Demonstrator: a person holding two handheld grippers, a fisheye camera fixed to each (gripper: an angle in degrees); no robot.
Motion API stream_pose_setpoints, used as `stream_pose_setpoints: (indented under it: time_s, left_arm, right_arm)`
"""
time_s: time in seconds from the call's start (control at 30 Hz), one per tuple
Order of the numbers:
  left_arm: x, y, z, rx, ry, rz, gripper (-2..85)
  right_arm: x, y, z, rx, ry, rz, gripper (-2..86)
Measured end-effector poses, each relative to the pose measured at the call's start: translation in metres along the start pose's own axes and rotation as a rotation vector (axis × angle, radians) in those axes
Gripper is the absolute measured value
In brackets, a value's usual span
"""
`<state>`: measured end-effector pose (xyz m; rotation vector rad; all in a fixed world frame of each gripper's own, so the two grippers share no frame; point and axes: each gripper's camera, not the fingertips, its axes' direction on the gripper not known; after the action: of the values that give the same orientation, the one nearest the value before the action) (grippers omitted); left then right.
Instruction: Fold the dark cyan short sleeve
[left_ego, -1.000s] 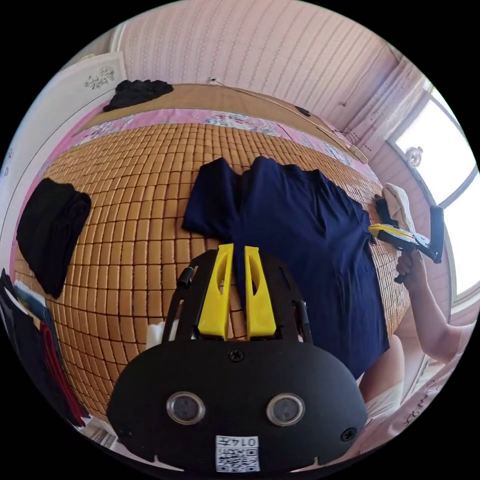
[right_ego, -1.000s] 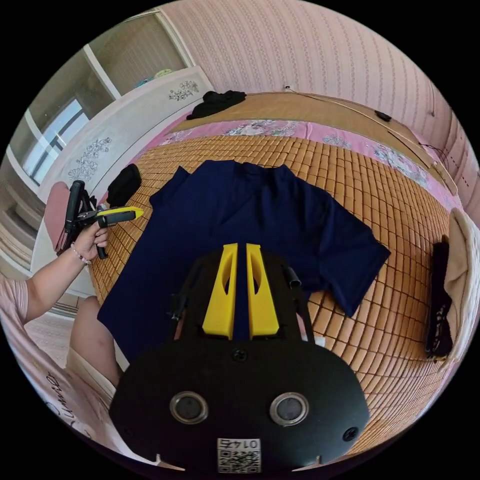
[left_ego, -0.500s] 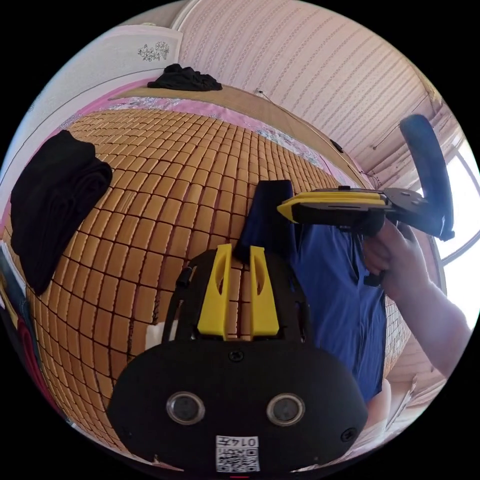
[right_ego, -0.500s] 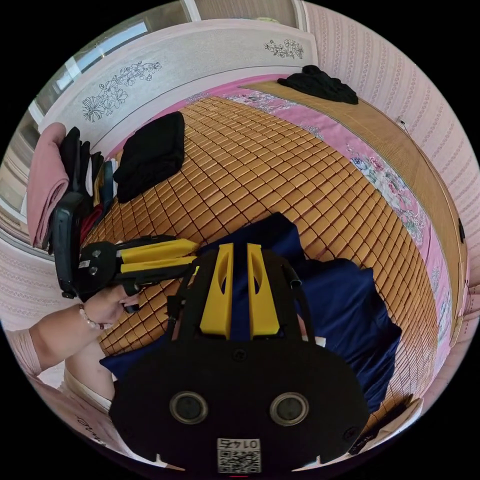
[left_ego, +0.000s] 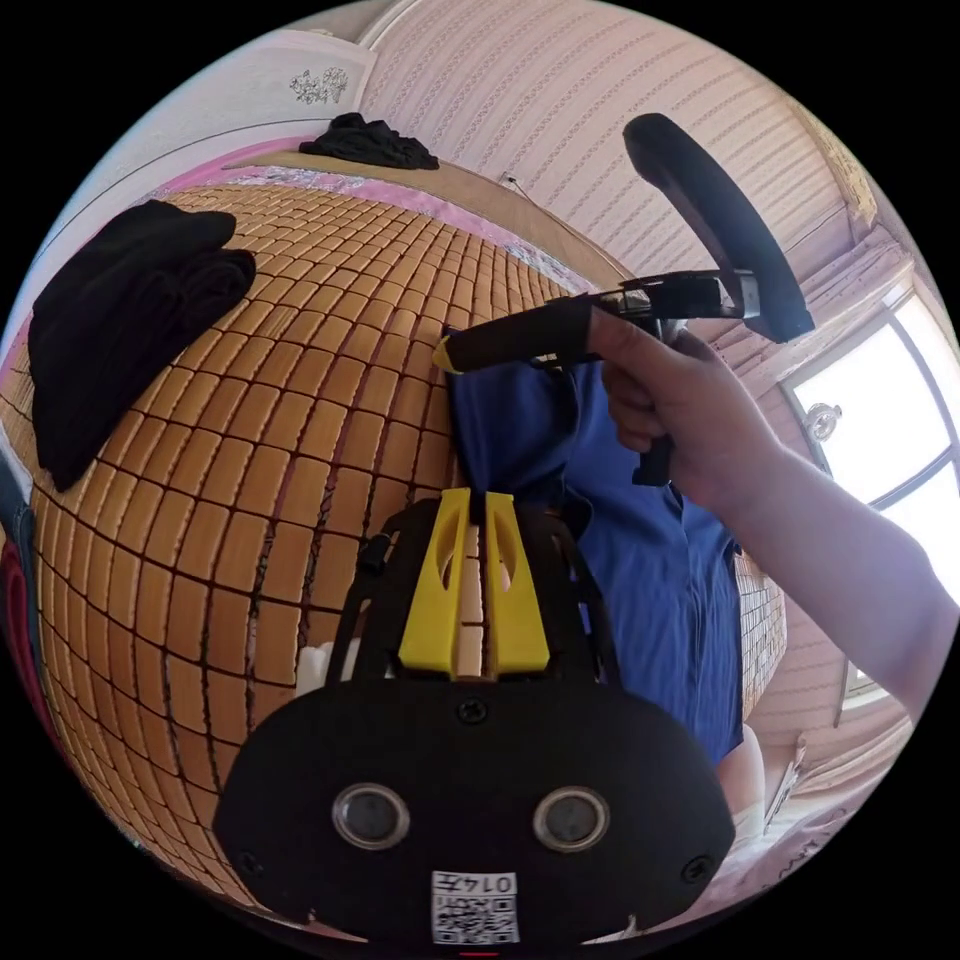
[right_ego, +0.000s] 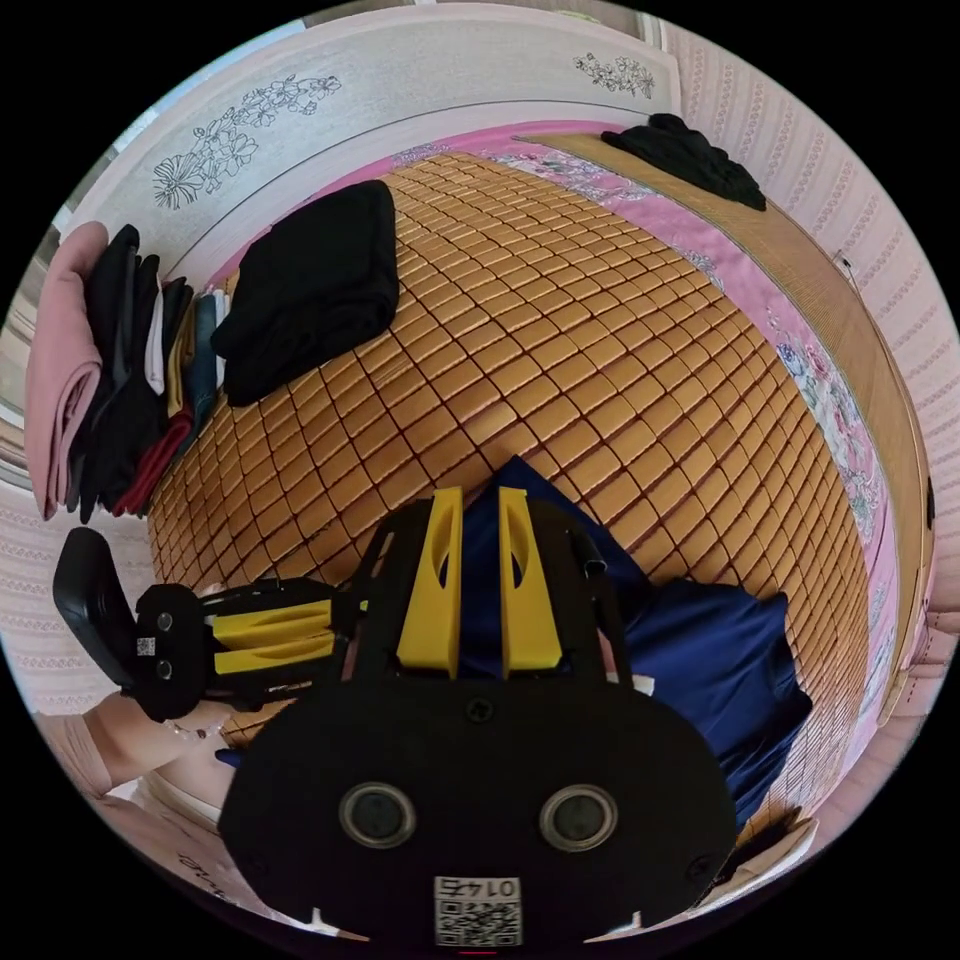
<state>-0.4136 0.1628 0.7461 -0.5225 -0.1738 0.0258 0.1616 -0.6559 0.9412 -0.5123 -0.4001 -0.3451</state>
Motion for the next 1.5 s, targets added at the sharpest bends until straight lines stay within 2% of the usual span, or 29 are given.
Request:
stream_pose_setpoints:
  time_s: [0.13, 0.3, 0.47, 0.6, 0.77, 0.87, 0.97, 1.03, 1.13, 1.27, 1.4, 1.5]
  left_arm:
    - [-0.011, 0.004, -0.006, 0.015, 0.015, -0.024, 0.9]
    - [-0.015, 0.006, -0.013, 0.013, 0.003, -0.022, 1.0]
    - [-0.016, 0.006, -0.022, 0.030, 0.008, -0.015, 1.3]
    - [-0.004, 0.004, -0.036, 0.115, 0.066, 0.065, 0.8]
    - [0.038, 0.014, -0.057, 0.220, 0.126, 0.290, 2.0]
    - [0.063, 0.030, -0.061, 0.209, 0.270, 0.441, 4.2]
    - [0.081, 0.050, -0.062, 0.180, 0.302, 0.546, 4.8]
    - [0.086, 0.057, -0.057, 0.146, 0.222, 0.549, 4.9]
    - [0.092, 0.049, -0.046, 0.095, 0.130, 0.497, 5.0]
    - [0.113, 0.036, -0.034, 0.072, 0.098, 0.498, 6.0]
    - [0.144, 0.026, -0.001, -0.033, 0.066, 0.540, 8.0]
    - [0.160, 0.025, 0.028, -0.130, 0.050, 0.557, 8.1]
  right_arm:
    - [-0.017, -0.014, 0.002, -0.011, 0.138, -0.035, 0.5]
    - [-0.024, -0.018, -0.001, -0.027, 0.189, -0.113, -0.8]
    - [0.008, -0.007, -0.025, 0.099, 0.024, 0.019, -0.9]
    - [0.045, 0.019, -0.055, 0.231, -0.095, 0.127, -0.9]
    - [0.086, 0.090, -0.101, 0.398, -0.220, 0.215, -0.8]
    - [0.115, 0.158, -0.119, 0.459, -0.270, 0.309, -0.5]
    - [0.140, 0.222, -0.111, 0.382, -0.206, 0.408, -0.1]
    - [0.155, 0.255, -0.092, 0.243, -0.150, 0.490, 0.4]
    - [0.163, 0.273, -0.086, 0.229, -0.187, 0.519, 1.3]
    - [0.162, 0.261, -0.086, 0.257, -0.206, 0.493, 3.4]
    - [0.154, 0.221, -0.077, 0.210, -0.126, 0.410, 7.6]
    - [0.159, 0.200, -0.061, 0.115, -0.103, 0.439, 4.4]
